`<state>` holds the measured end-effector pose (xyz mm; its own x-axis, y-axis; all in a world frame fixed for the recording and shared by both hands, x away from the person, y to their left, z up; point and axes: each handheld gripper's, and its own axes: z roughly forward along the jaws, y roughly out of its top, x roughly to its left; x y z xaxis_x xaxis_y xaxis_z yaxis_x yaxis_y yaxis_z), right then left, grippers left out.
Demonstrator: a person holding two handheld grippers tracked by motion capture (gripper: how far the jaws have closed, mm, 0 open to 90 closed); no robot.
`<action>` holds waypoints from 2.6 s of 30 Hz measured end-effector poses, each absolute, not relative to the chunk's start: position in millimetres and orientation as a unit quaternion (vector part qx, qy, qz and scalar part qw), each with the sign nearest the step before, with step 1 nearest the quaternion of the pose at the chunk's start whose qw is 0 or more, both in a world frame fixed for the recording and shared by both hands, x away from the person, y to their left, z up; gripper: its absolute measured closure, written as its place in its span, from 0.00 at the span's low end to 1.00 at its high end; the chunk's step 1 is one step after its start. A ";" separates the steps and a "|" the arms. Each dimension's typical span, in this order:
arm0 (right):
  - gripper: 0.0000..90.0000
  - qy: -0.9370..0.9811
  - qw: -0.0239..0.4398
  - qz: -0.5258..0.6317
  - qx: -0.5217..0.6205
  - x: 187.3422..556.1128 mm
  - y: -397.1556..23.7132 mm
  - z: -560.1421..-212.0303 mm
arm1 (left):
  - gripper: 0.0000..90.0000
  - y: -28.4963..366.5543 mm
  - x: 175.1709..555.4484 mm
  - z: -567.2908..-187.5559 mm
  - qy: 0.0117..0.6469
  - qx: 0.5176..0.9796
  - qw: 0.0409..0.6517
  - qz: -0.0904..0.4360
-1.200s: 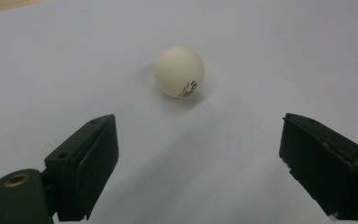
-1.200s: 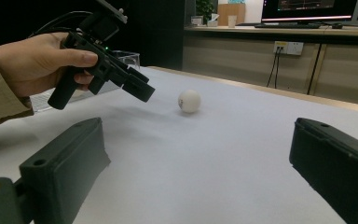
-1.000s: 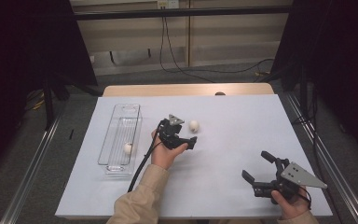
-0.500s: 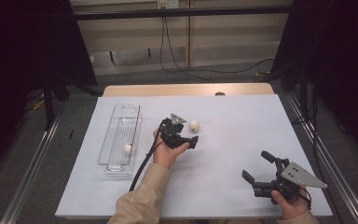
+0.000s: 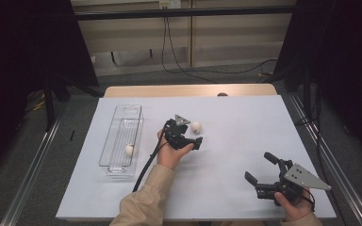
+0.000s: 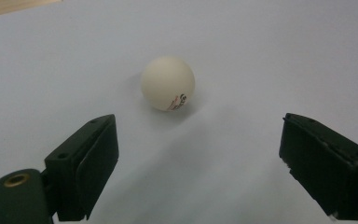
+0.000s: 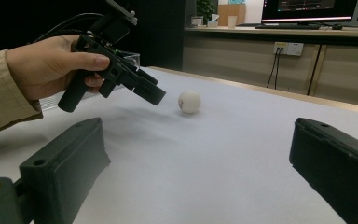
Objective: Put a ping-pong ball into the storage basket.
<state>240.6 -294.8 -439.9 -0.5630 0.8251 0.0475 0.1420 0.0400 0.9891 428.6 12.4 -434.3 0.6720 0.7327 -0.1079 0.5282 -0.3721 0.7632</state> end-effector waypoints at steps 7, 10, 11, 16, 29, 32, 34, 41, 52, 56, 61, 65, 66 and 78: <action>0.03 0.661 0.290 0.588 0.366 240.7 -295.1 -439.8 | 0.13 11.2 430.1 -435.0 0.383 0.820 0.406 0.127; 0.03 0.661 0.289 0.588 0.366 240.7 -295.3 -439.9 | 0.13 9.4 430.3 -436.0 0.384 0.819 0.408 0.125; 0.03 0.661 0.290 0.588 0.366 240.7 -295.5 -439.8 | 0.13 8.9 430.7 -436.3 0.384 0.819 0.408 0.125; 0.03 0.660 0.291 0.588 0.367 240.9 -295.5 -440.0 | 0.13 7.6 432.3 -437.0 0.385 0.817 0.410 0.124; 0.03 0.662 0.290 0.587 0.365 241.3 -294.9 -440.1 | 0.13 7.8 436.4 -438.5 0.387 0.816 0.411 0.128; 0.03 0.661 0.290 0.587 0.366 241.4 -294.8 -440.2 | 0.14 7.0 436.7 -438.9 0.389 0.814 0.411 0.128; 0.03 0.662 0.289 0.588 0.365 241.3 -294.9 -440.1 | 0.13 6.4 437.4 -439.4 0.390 0.814 0.412 0.129; 0.03 0.661 0.290 0.588 0.365 241.4 -294.7 -440.2 | 0.14 5.5 439.1 -439.5 0.390 0.814 0.411 0.131; 0.03 0.661 0.290 0.587 0.366 241.5 -295.0 -440.2 | 0.14 2.6 441.3 -439.2 0.388 0.815 0.409 0.131; 0.03 0.661 0.290 0.587 0.367 241.5 -295.0 -440.3 | 0.14 0.8 442.0 -440.0 0.385 0.817 0.408 0.131; 0.03 0.661 0.290 0.587 0.366 241.5 -295.0 -440.2 | 0.14 -0.7 442.7 -440.2 0.386 0.816 0.409 0.134; 0.03 0.661 0.289 0.587 0.367 241.5 -295.0 -440.3 | 0.14 -0.5 443.7 -440.3 0.387 0.815 0.409 0.133; 0.03 0.661 0.289 0.587 0.367 241.5 -295.0 -440.3 | 0.13 -0.3 444.0 -440.2 0.385 0.817 0.407 0.133; 0.03 0.662 0.290 0.587 0.365 241.7 -294.6 -440.4 | 0.13 -2.6 446.2 -440.8 0.383 0.818 0.409 0.134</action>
<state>241.7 -294.6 -440.4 -0.5657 0.8234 0.0457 0.1429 0.0433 0.9888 446.2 -2.6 -440.8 0.6714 0.7351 -0.0938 0.5165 -0.3734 0.7706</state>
